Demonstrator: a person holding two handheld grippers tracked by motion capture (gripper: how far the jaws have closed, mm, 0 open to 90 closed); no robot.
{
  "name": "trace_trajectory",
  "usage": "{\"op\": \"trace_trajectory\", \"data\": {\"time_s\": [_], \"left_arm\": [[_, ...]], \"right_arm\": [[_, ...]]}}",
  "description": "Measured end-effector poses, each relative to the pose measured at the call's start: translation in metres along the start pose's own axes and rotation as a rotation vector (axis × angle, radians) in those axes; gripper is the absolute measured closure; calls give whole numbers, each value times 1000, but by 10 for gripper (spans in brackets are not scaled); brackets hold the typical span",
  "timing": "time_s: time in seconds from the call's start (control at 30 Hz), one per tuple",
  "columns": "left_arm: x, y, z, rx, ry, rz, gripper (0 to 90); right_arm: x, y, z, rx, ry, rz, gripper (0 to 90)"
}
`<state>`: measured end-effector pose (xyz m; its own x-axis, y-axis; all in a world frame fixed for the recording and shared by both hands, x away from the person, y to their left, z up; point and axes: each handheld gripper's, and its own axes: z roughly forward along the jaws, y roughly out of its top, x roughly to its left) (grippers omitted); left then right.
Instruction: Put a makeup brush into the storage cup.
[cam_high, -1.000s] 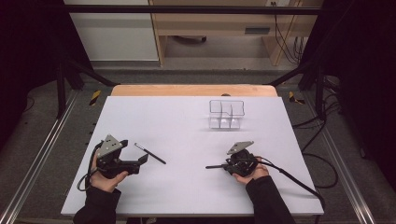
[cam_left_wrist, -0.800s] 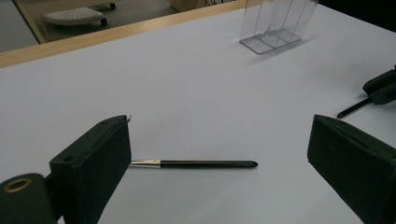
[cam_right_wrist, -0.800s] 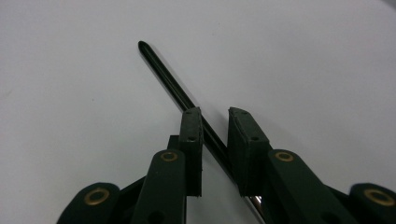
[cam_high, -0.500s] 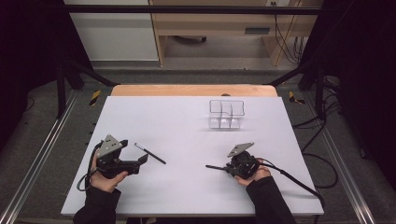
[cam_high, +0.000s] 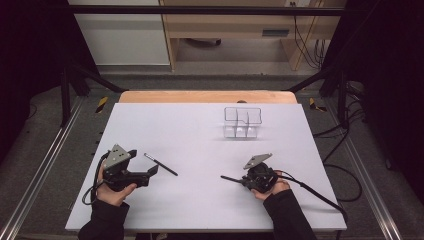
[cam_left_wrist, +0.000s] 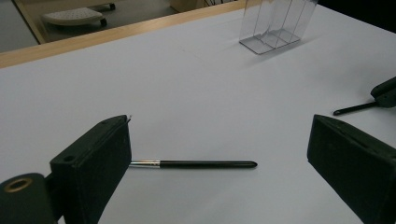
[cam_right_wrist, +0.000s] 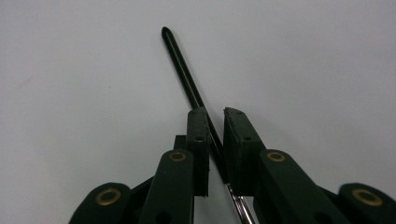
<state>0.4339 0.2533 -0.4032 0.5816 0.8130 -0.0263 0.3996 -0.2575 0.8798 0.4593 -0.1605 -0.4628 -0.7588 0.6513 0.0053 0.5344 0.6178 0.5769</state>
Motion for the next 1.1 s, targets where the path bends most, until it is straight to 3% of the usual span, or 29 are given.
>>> {"op": "trace_trajectory", "data": {"time_s": [0.27, 0.47, 0.57, 0.9, 0.97, 1.1], "left_arm": [[0, 0, 1, 3, 0, 3, 54], [-1, 0, 1, 2, -2, 4, 55], [0, 0, 0, 1, -1, 2, 55], [-1, 0, 0, 2, -1, 4, 55], [-1, 0, 0, 3, -2, 6, 55], [-2, 0, 0, 5, -2, 8, 54]], "right_arm": [[2, -1, 2, -1, -8, -24, 786], [3, -1, 1, 9, 2, -13, 814], [3, -2, 0, 13, -22, -20, 838], [5, -3, -1, 23, -47, 35, 837], [5, -3, -1, 19, -51, 28, 826], [4, -2, -3, 14, -52, 20, 716]]}}
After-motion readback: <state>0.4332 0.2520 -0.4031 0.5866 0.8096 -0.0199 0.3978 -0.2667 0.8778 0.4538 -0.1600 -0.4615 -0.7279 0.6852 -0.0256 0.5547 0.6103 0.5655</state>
